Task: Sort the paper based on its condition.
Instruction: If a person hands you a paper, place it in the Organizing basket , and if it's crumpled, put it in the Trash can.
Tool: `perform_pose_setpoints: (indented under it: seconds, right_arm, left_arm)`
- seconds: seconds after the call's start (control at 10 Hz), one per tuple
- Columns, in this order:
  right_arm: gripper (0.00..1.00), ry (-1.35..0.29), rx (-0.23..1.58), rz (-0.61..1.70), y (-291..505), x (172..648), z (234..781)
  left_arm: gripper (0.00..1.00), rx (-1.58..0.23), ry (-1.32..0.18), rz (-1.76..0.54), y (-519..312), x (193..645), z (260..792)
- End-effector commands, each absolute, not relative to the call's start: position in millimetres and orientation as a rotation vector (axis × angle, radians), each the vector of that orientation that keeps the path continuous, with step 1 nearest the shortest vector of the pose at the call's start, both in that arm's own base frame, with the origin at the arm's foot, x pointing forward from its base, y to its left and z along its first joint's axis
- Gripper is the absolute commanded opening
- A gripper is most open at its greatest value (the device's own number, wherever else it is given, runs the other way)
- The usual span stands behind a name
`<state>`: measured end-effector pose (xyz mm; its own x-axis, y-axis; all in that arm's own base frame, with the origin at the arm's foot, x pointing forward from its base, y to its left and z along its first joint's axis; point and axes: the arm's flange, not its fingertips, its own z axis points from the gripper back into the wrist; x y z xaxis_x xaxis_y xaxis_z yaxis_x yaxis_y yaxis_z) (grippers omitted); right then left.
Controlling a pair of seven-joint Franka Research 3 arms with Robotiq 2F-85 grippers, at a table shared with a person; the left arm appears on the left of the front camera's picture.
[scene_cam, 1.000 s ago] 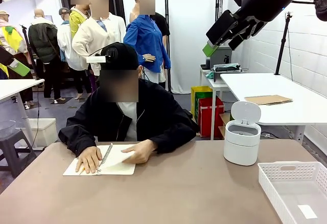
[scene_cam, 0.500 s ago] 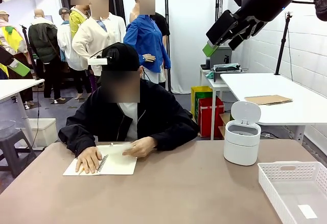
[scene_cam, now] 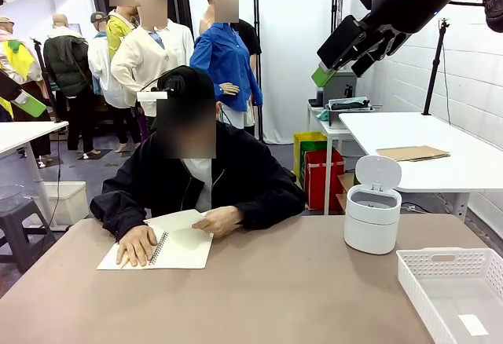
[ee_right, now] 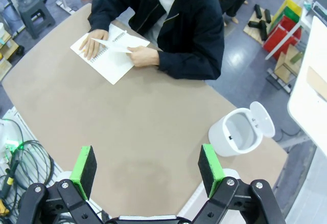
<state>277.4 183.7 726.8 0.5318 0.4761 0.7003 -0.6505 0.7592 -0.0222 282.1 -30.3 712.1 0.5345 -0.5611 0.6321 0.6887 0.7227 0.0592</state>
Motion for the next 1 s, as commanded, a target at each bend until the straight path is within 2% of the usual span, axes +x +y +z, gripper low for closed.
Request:
perform_pose_setpoints:
  seconds: [0.0, 0.9]
  right_arm:
    - [1.00, -0.752, 0.252, 0.686, 183.7, 277.3, 726.8]
    - [1.00, -0.752, 0.252, 0.686, 183.7, 277.3, 726.8]
  left_arm:
    - [1.00, -0.201, -0.673, -0.744, -28.6, 282.7, 711.8]
    - [1.00, -0.201, -0.673, -0.744, -28.6, 282.7, 711.8]
